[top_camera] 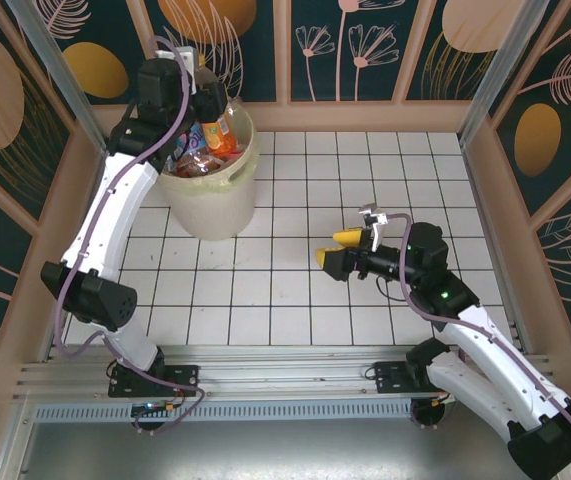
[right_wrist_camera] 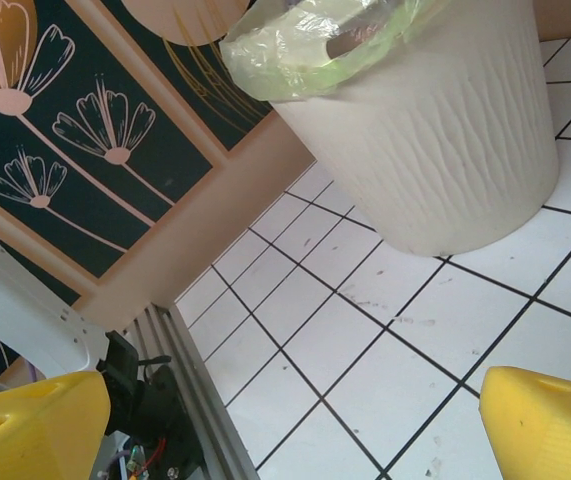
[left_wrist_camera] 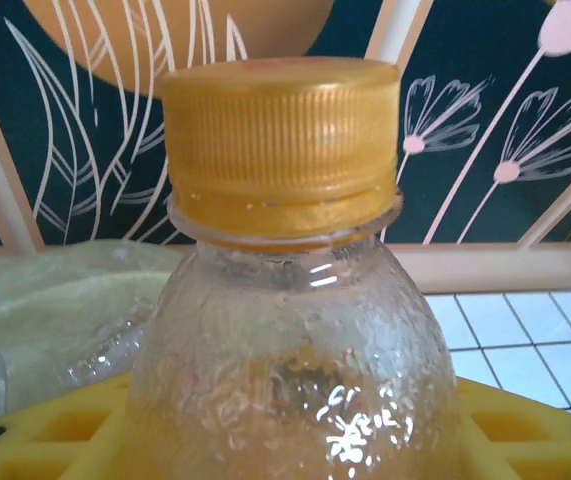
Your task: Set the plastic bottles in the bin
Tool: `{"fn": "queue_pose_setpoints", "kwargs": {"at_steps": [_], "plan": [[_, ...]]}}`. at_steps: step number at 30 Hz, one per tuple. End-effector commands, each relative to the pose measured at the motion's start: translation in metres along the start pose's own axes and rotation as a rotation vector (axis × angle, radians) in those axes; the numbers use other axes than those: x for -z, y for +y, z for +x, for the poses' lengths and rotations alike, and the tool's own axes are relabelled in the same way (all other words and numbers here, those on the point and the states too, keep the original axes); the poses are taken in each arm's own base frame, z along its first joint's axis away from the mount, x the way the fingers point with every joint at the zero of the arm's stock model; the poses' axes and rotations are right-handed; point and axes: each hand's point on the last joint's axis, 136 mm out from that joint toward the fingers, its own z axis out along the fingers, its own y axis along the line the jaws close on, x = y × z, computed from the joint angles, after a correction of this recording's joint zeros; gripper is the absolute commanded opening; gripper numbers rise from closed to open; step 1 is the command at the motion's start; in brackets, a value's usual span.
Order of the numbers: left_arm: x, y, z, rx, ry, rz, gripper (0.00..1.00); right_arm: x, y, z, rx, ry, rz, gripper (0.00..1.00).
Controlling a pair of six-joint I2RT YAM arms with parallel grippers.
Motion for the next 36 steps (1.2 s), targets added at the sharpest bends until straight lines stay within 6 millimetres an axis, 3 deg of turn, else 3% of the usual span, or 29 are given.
{"fn": "queue_pose_setpoints", "kwargs": {"at_steps": [1,8,14,20,27,30,36], "plan": [[-0.016,0.005,0.018,-0.015,0.067,-0.015,0.57,0.002,0.004,-0.009,0.041,-0.025,0.006,0.96],[-0.039,0.009,0.053,0.080,0.210,-0.029,0.58,0.002,0.002,-0.009,0.042,-0.025,0.015,0.96],[-0.036,0.027,0.064,0.136,0.244,-0.086,0.61,0.002,-0.001,-0.006,0.040,-0.018,0.026,0.96],[-0.023,0.035,0.058,0.138,0.234,-0.128,0.70,-0.001,-0.004,-0.003,0.036,-0.015,0.025,0.96],[-0.006,0.033,0.021,0.134,0.145,-0.121,0.84,-0.002,-0.006,0.000,0.030,-0.009,0.027,0.96],[-0.001,0.032,0.006,0.124,0.113,-0.122,0.86,-0.001,-0.006,0.000,0.032,-0.012,0.031,0.96],[0.005,0.038,-0.005,0.082,0.080,-0.160,0.87,0.002,-0.006,0.000,0.034,-0.016,0.039,0.96]]}}
